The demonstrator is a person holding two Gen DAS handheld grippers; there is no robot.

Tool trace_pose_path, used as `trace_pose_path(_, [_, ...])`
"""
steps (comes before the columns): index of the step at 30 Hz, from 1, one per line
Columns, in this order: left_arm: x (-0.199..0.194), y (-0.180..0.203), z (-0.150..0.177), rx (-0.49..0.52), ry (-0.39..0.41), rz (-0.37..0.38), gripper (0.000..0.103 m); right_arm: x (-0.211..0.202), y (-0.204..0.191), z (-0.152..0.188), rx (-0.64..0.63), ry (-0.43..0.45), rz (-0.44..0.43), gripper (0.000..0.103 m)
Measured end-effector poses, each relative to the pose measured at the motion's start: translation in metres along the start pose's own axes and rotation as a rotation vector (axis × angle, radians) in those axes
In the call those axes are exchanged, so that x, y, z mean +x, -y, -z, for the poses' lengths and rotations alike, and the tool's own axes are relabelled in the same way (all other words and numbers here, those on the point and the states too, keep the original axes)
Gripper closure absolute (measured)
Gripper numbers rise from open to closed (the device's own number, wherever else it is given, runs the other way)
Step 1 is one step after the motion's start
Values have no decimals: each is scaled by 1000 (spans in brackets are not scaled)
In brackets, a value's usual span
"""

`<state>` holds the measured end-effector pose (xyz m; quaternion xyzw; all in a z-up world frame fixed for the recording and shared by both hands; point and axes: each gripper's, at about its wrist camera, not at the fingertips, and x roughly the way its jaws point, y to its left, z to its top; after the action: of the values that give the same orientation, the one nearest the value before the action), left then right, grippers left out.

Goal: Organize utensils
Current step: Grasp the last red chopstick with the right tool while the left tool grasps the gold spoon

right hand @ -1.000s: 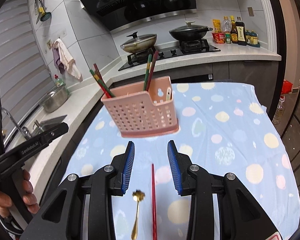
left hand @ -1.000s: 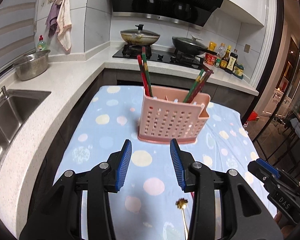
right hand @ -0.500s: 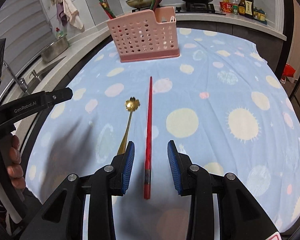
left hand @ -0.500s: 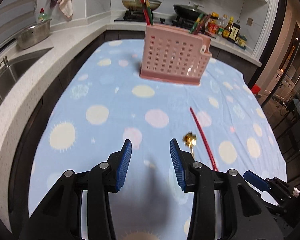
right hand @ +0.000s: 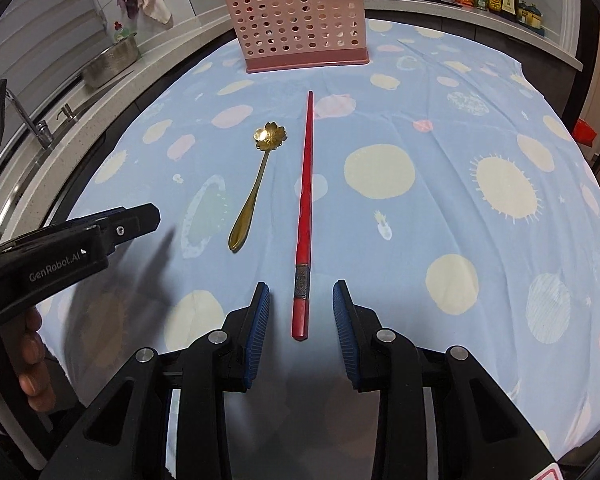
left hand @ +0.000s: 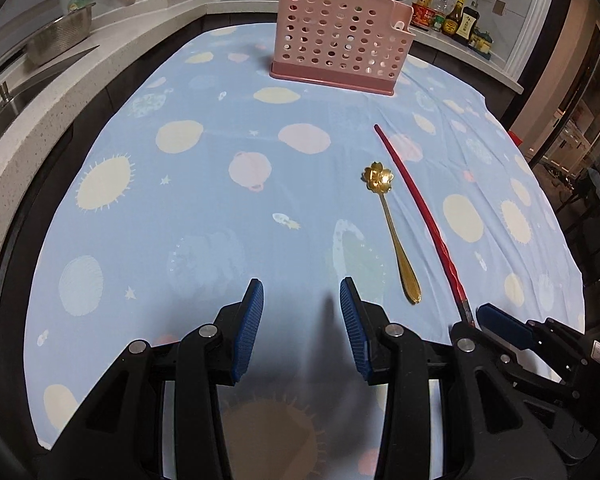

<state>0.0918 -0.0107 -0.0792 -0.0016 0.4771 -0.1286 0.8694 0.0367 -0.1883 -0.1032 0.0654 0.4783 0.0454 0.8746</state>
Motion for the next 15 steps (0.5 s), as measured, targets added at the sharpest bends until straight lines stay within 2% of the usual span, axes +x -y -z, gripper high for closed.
trace_pose_path(7, [2,4,1,9,-13,7,65,0,3,0,-9,8,33,88])
trace_pose_path(10, [3,9,2,19,-14,15,59,0,7,0,2,9,35,96])
trace_pose_path(15, [4,21,2,50,-11,32,55,-3,12,1,20,13,35,96])
